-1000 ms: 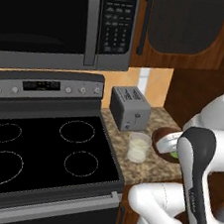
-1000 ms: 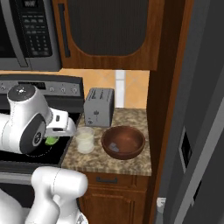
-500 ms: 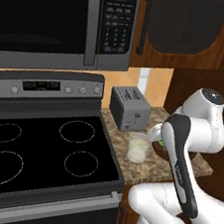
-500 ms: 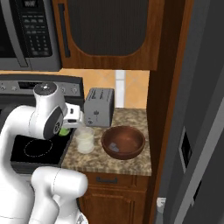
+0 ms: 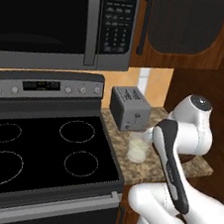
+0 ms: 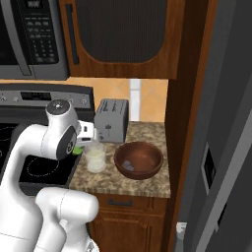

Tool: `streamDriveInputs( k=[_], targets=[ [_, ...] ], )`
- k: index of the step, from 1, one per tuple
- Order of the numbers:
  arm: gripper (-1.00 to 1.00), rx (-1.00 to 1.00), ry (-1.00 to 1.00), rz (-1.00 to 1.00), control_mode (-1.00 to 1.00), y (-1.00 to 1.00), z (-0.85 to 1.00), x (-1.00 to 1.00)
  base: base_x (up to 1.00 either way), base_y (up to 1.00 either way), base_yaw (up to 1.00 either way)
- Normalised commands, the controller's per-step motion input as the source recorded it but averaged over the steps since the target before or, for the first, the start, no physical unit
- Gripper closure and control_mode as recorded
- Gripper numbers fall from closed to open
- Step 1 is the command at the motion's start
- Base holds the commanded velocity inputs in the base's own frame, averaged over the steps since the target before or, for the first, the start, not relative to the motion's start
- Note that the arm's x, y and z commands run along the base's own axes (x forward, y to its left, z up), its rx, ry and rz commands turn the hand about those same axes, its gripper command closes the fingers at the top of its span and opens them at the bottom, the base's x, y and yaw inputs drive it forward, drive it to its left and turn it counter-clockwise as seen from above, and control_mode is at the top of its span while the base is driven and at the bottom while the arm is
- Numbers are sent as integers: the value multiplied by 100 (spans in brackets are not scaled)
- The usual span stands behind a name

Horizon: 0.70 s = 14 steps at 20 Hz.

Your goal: Grab a lemon wedge from the fridge and one ice cube from the ice bowl, and put them in the glass of lemonade.

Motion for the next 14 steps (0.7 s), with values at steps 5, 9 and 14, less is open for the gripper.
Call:
streamDriveInputs(
  k=[5,9,14],
  targets=[
    [100,-7,10,0,-100,0,-2,36,0,0,0],
    [100,-1,1,4,-100,-16,-7,37,0,0,0],
    [100,0,0,3,-100,-6,0,46,0,0,0]
  ],
)
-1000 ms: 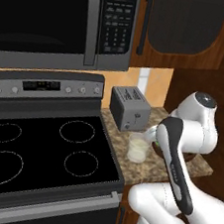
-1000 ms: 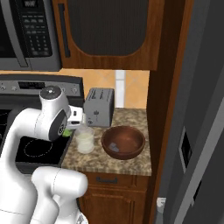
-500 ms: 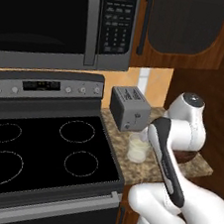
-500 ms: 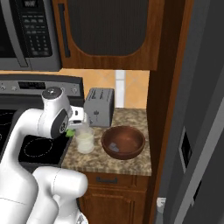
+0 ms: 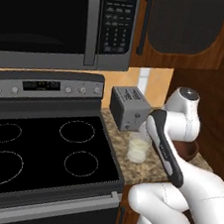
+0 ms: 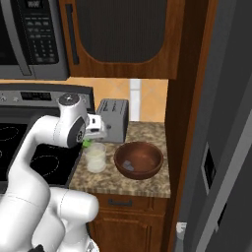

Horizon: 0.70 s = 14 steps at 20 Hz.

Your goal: Grab a lemon wedge from the fridge and one ice cube from the ice bowl, and put them in the glass of lemonade.

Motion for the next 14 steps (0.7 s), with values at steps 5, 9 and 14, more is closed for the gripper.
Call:
streamDriveInputs(
  k=[5,9,14],
  targets=[
    [100,-1,0,0,-100,11,-1,22,0,0,0],
    [100,0,0,0,-100,6,-20,0,0,0,0],
    [100,0,0,0,-100,0,-23,0,0,0,0]
  ],
)
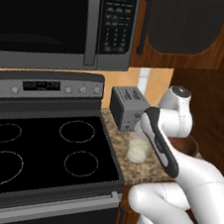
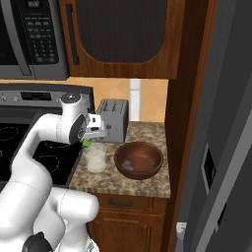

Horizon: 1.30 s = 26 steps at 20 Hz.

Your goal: Grab a lemon wedge from the fridge and one ice cube from the ice bowl, and put them in the glass of lemonade.

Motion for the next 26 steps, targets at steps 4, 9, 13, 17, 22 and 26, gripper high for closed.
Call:
streamDriveInputs(
  k=[4,9,13,17,22,26],
  targets=[
    [100,0,2,0,-100,0,-9,9,0,0,0],
    [100,0,13,0,-100,0,0,52,0,0,0],
    [100,0,10,0,-100,0,-4,22,0,0,0],
    [100,0,9,0,-100,0,-1,23,0,0,0],
    [100,0,2,0,-100,0,0,27,0,0,0],
    [100,0,0,0,-100,0,-6,0,0,0,0]
  ],
)
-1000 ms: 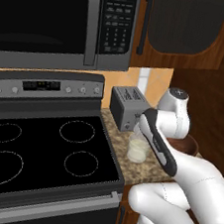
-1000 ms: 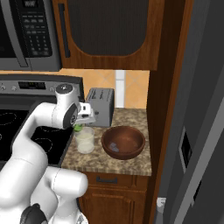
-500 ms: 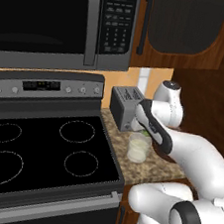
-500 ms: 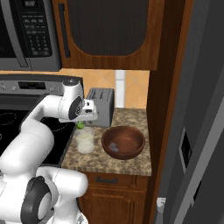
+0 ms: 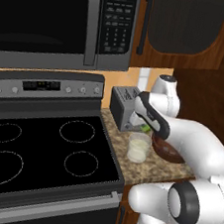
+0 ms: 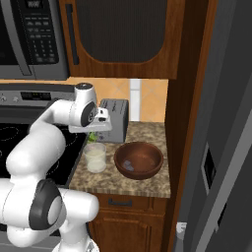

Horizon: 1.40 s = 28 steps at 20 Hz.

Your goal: Grab a lemon wedge from the fridge and one ice cube from the ice bowl, and put them in the glass of lemonade.

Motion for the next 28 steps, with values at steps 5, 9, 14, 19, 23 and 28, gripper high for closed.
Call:
streamDriveInputs(
  k=[5,9,14,19,23,28],
  targets=[
    [100,0,-5,0,-100,0,-24,0,0,0,0],
    [100,0,-14,0,-100,0,-19,0,0,0,0],
    [100,0,-7,0,-100,3,-14,0,0,0,0],
    [100,0,0,1,-100,5,-3,0,0,0,0],
    [100,0,0,0,-100,0,-1,0,0,0,0],
    [-100,0,0,0,-100,0,0,0,0,0,0]
  ],
)
